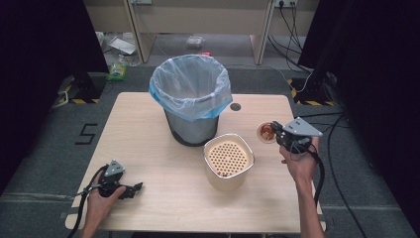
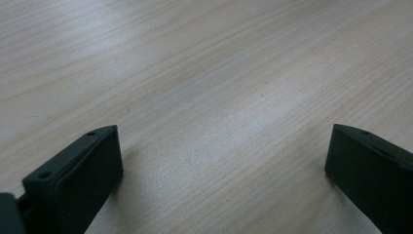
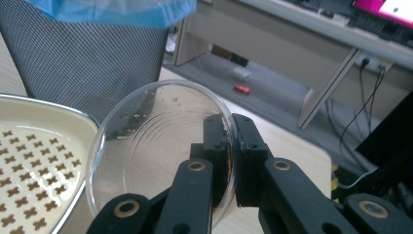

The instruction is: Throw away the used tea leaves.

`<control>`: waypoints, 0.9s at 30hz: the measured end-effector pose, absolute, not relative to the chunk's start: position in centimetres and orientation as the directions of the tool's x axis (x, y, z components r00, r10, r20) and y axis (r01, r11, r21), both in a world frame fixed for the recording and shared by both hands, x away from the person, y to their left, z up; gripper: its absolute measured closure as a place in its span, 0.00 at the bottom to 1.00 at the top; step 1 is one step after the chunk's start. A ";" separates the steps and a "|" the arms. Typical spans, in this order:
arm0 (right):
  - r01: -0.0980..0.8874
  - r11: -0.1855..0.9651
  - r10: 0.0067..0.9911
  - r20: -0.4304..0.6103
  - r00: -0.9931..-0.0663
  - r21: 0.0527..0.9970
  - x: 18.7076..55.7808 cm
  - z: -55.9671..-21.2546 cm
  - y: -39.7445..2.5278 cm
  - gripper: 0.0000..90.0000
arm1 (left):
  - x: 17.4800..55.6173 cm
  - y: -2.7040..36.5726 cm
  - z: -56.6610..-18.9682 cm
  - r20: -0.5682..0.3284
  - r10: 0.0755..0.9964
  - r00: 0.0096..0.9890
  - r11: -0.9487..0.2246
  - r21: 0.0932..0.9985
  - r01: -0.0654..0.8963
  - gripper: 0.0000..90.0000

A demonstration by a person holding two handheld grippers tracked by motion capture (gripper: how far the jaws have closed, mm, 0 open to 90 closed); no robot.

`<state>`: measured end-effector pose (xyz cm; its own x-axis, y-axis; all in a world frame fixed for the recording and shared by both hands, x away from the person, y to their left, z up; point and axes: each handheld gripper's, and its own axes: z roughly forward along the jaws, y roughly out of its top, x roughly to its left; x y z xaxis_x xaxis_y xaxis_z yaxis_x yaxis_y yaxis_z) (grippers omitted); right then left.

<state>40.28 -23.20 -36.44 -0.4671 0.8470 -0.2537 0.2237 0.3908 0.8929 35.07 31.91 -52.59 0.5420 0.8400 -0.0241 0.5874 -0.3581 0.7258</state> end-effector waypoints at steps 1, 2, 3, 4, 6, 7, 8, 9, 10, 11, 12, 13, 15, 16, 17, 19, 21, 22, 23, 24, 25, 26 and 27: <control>0.209 0.401 0.842 -0.270 -0.466 0.892 40.2 -36.2 -22.9 0.96 | 35.1 31.9 -52.6 -0.024 0.840 0.542 -0.358 0.726 0.587 0.00; 0.192 0.414 0.837 -0.289 -0.465 0.890 40.1 -35.9 -22.6 0.96 | 35.1 31.9 -52.6 -0.024 0.840 0.542 -0.358 0.726 0.587 0.00; 0.175 0.425 0.831 -0.306 -0.464 0.888 39.9 -35.7 -22.3 0.96 | 35.1 31.9 -52.6 -0.023 0.840 0.542 -0.359 0.726 0.587 0.00; 0.158 0.438 0.826 -0.327 -0.460 0.885 39.8 -35.4 -22.0 0.96 | 35.1 31.9 -52.6 -0.024 0.840 0.542 -0.359 0.726 0.587 0.00; 0.116 0.469 0.810 -0.374 -0.452 0.875 39.5 -34.9 -21.3 0.96 | 35.1 31.9 -52.6 -0.024 0.840 0.542 -0.359 0.726 0.587 0.00; 0.097 0.480 0.804 -0.393 -0.447 0.872 39.3 -34.6 -20.9 0.96 | 35.1 31.9 -52.6 -0.024 0.840 0.542 -0.358 0.726 0.587 0.00; 0.080 0.490 0.797 -0.410 -0.443 0.868 39.2 -34.3 -20.6 0.96 | 35.1 31.9 -52.6 -0.023 0.840 0.542 -0.359 0.726 0.587 0.00; 0.064 0.500 0.791 -0.424 -0.442 0.864 39.0 -34.0 -20.2 0.96 | 35.1 31.9 -52.6 -0.024 0.840 0.542 -0.359 0.726 0.587 0.00; 0.037 0.511 0.779 -0.445 -0.442 0.859 38.9 -33.7 -19.8 0.96 | 35.1 31.9 -52.6 -0.023 0.840 0.542 -0.359 0.726 0.587 0.00; 0.013 0.521 0.769 -0.463 -0.441 0.854 38.7 -33.5 -19.4 0.96 | 35.1 31.9 -52.6 -0.024 0.840 0.542 -0.359 0.726 0.587 0.00; -0.009 0.533 0.757 -0.483 -0.440 0.846 38.6 -33.3 -18.9 0.96 | 35.1 31.9 -52.6 -0.024 0.840 0.542 -0.359 0.726 0.587 0.00; -0.037 0.548 0.741 -0.506 -0.441 0.836 38.6 -33.1 -18.4 0.96 | 35.1 31.9 -52.6 -0.023 0.840 0.543 -0.359 0.725 0.587 0.00; -0.077 0.576 0.715 -0.547 -0.435 0.814 38.5 -33.0 -17.4 0.96 | 35.1 31.9 -52.6 -0.023 0.839 0.543 -0.359 0.725 0.587 0.00; -0.104 0.596 0.695 -0.576 -0.429 0.796 38.5 -33.1 -16.8 0.96 | 35.1 31.9 -52.6 -0.024 0.839 0.543 -0.359 0.725 0.587 0.00; -0.129 0.617 0.675 -0.607 -0.420 0.776 38.5 -33.2 -16.2 0.96 | 35.1 31.9 -52.6 -0.023 0.839 0.543 -0.360 0.725 0.587 0.00; -0.176 0.668 0.624 -0.673 -0.398 0.723 38.5 -33.6 -15.1 0.96 | 35.1 31.9 -52.6 -0.023 0.839 0.544 -0.360 0.725 0.587 0.00; -0.210 0.711 0.576 -0.727 -0.373 0.671 38.3 -34.0 -14.2 0.96 | 35.1 31.9 -52.6 -0.023 0.839 0.544 -0.361 0.725 0.587 0.00; -0.222 0.727 0.557 -0.747 -0.364 0.650 38.2 -34.2 -13.9 0.96 | 35.1 31.9 -52.6 -0.023 0.839 0.544 -0.360 0.725 0.587 0.00; -0.234 0.738 0.541 -0.762 -0.355 0.633 38.1 -34.5 -13.6 0.96 | 35.1 31.9 -52.6 -0.024 0.839 0.543 -0.360 0.725 0.587 0.00; -0.246 0.748 0.528 -0.777 -0.342 0.617 38.0 -34.7 -13.4 0.96 | 35.1 31.9 -52.6 -0.024 0.839 0.543 -0.360 0.725 0.587 0.00; -0.259 0.761 0.510 -0.795 -0.328 0.595 37.9 -34.8 -13.3 0.96 | 35.1 31.9 -52.6 -0.023 0.839 0.543 -0.360 0.725 0.587 0.00; -0.272 0.774 0.492 -0.813 -0.311 0.572 37.8 -35.0 -13.1 0.96 | 35.1 31.9 -52.6 -0.023 0.839 0.543 -0.360 0.725 0.587 0.00; -0.287 0.791 0.466 -0.836 -0.289 0.540 37.7 -35.3 -13.0 0.96 | 35.1 31.9 -52.6 -0.023 0.839 0.543 -0.360 0.725 0.587 0.00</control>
